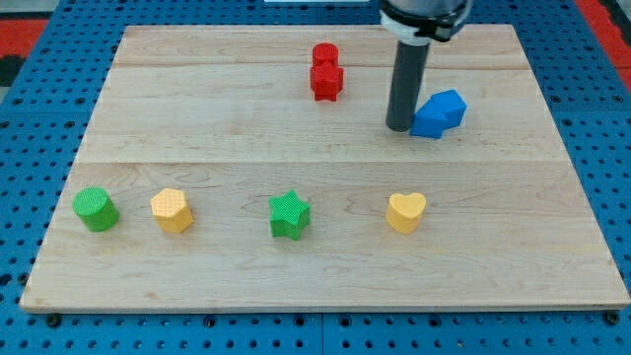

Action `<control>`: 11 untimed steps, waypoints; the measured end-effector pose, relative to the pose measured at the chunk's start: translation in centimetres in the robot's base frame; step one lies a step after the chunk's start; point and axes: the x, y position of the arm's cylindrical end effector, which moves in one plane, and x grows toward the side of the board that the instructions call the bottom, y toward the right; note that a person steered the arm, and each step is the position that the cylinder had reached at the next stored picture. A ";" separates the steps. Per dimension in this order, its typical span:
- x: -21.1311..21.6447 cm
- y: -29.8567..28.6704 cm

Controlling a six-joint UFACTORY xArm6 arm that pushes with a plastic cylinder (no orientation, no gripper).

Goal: Group up the all yellow blocks

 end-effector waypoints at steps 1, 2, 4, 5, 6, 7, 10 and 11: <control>-0.2 -3.0; 4.4 0.7; 14.4 5.6; 14.2 0.6; 15.5 0.4; 10.2 -5.0; 5.5 -9.2; 6.8 -13.5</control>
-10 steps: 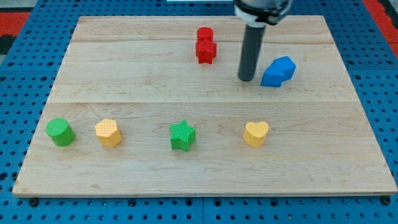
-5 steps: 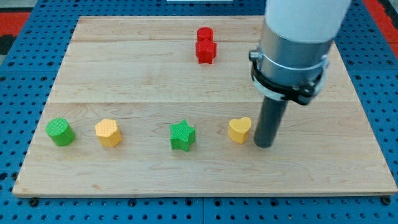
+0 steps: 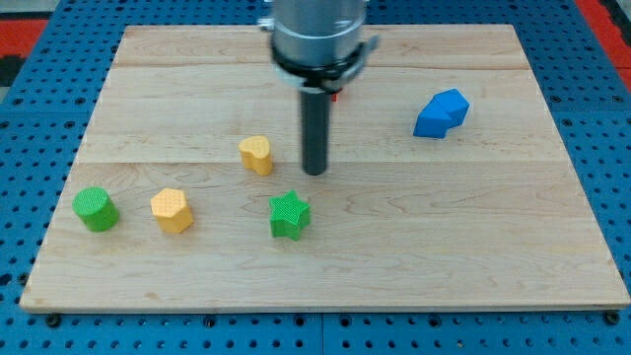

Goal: Group up the all yellow blocks

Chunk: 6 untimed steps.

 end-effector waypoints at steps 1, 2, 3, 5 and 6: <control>-4.6 -8.4; -4.3 -6.3; 0.9 -2.3; 6.1 -10.1; 10.2 -6.1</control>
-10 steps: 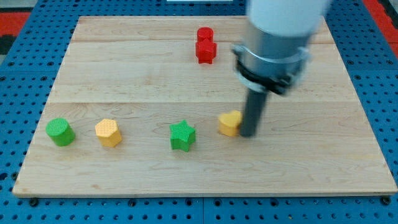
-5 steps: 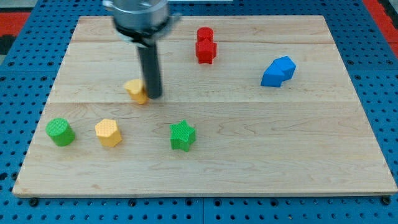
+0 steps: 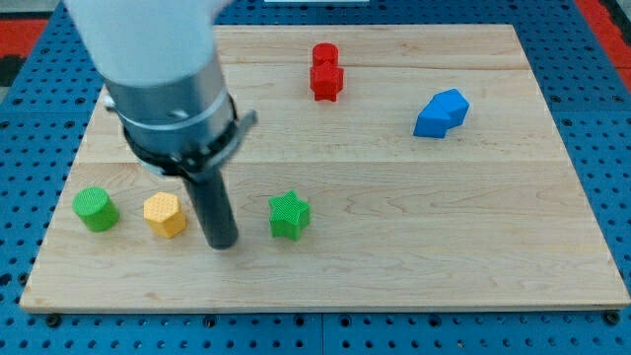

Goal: Group up the all yellow blocks

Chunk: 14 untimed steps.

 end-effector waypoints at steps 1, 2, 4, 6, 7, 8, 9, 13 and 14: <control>0.2 -2.9; -3.1 -8.0; -4.4 -9.1; -7.1 -15.2; -8.2 -9.0; -12.9 -8.5; -9.9 -7.7; -14.4 -4.2; -14.4 -1.4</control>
